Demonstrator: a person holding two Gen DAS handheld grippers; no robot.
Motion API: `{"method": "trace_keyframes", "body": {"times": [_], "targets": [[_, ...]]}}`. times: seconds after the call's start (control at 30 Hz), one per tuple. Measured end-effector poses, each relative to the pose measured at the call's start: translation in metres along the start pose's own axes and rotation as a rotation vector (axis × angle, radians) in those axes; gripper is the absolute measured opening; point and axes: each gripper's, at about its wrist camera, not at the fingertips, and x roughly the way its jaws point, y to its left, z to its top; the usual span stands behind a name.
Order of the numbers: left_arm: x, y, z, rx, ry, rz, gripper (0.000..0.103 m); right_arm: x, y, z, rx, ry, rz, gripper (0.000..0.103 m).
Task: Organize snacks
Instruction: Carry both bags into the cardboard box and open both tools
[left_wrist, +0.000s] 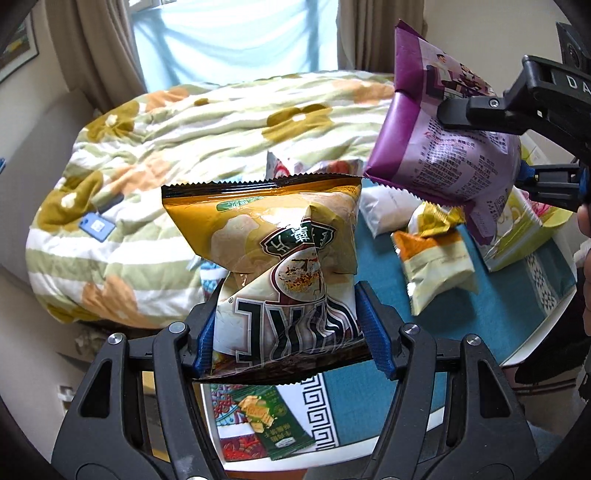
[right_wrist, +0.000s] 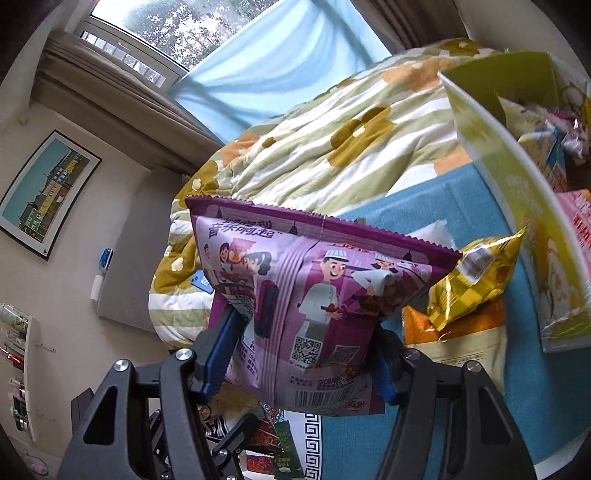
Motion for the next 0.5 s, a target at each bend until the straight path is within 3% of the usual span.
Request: {"method": "trace_keyframes", "body": {"times": [0.23, 0.5], "targets": [[-0.021, -0.058, 0.055, 0.018, -0.097, -0.040, 0.063, -0.065, -0.018, 0.031, -0.046, -0.101, -0.019, 0.059], [-0.019, -0.156, 0.115, 0.035, -0.153, -0.115, 0.063, -0.144, -0.082, 0.086, -0.095, -0.174, -0.109, 0.059]]}}
